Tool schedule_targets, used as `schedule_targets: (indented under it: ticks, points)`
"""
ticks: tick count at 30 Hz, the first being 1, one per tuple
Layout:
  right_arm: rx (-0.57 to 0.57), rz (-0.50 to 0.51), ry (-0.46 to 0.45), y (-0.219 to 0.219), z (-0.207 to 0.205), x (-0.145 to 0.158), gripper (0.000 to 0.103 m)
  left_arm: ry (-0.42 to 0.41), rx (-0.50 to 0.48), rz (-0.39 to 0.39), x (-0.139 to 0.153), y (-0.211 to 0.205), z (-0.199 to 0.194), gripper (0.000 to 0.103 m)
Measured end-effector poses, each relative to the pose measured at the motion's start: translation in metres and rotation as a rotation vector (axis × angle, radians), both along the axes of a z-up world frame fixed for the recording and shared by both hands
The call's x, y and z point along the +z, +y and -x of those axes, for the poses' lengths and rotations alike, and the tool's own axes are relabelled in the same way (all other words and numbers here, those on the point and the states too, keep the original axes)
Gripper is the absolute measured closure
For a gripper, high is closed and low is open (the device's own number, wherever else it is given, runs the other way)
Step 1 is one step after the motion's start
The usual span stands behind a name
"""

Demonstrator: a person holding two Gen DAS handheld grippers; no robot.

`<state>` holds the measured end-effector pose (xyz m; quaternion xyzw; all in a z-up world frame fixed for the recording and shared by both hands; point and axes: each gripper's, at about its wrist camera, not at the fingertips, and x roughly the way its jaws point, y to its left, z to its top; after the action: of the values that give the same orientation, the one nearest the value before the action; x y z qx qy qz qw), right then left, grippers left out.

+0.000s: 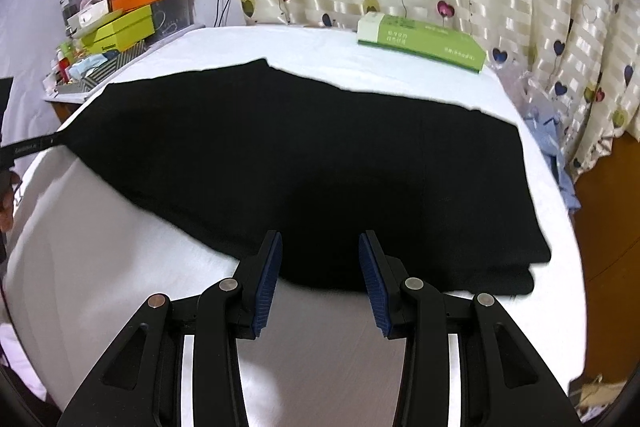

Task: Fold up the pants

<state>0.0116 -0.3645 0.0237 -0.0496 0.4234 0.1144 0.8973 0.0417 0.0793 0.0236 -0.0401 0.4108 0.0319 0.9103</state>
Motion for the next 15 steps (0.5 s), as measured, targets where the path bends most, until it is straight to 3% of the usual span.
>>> schedule_targets:
  ticks: [7,15]
  points:
    - [0.047,-0.036,0.01,0.014,0.025,-0.007,0.057,0.025,-0.003,0.073,-0.011,-0.006,0.045,0.045]
    - [0.072,-0.047,0.002,0.022,0.033,-0.007,0.055,0.018,-0.007,0.112,-0.011,-0.013,0.07,0.045]
